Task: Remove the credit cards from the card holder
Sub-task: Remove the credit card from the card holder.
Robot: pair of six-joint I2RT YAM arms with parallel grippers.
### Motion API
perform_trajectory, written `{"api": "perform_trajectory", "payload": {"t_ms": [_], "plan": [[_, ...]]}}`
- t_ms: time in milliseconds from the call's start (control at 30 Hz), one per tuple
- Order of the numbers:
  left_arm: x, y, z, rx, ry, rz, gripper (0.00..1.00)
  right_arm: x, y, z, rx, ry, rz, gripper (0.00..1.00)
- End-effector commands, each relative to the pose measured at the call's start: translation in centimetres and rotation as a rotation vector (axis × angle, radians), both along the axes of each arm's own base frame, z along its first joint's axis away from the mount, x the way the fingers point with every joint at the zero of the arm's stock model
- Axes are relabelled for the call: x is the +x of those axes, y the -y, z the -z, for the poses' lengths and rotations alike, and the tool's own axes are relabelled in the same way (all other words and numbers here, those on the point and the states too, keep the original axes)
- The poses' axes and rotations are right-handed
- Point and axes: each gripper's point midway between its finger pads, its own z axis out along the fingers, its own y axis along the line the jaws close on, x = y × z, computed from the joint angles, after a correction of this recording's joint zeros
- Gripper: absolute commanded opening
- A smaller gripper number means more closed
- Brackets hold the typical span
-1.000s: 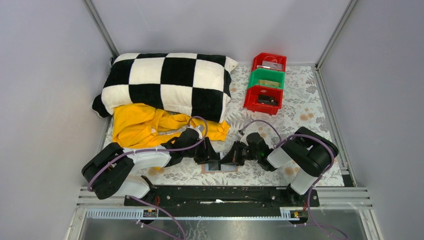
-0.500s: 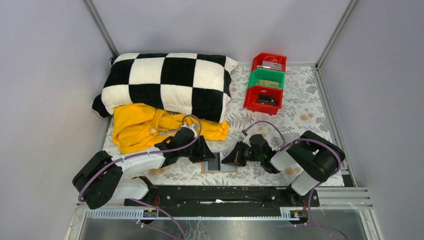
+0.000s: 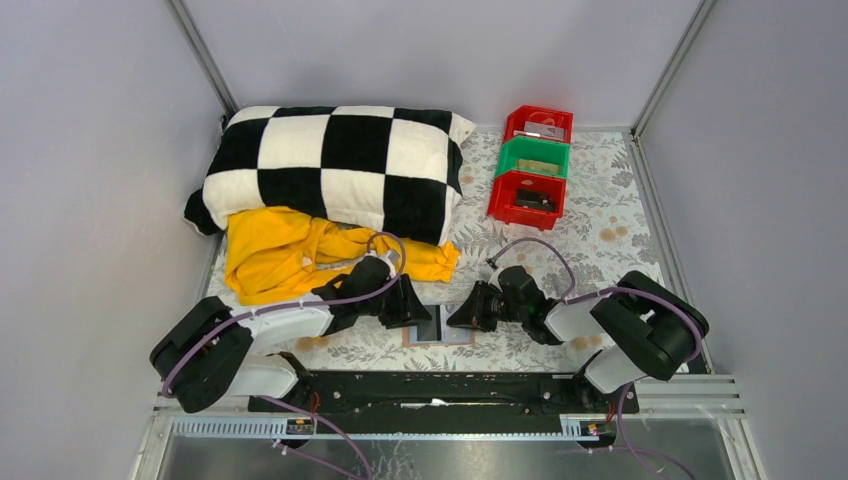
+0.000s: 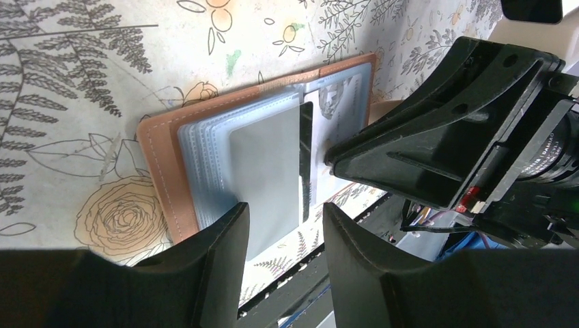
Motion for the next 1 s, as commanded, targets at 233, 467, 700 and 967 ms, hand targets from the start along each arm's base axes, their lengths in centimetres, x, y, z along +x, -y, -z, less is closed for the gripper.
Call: {"api": "perform_trajectory", "payload": {"t_ms": [233, 467, 700, 967], "plan": [[0.4, 0.8, 0.1, -0.031, 0.014, 0.027, 0.48, 0.7, -0.7, -0.8, 0.0, 0.043, -0.017, 0.32], [1.0, 0.1, -0.5, 0.003, 0.051, -0.008, 0.48, 0.8, -1.1, -0.9, 0.025, 0.032, -0.016, 0.32], [1.1, -0.3, -0.8, 0.035, 0.068, 0.001, 0.49, 0.8, -1.1, -0.7, 0.021, 0.031, -0.016, 0.32], [0.9, 0.5, -0.6, 0.003, 0.045, 0.024, 0.48, 0.7, -1.0, -0.7, 0.018, 0.03, -0.016, 0.32]]}}
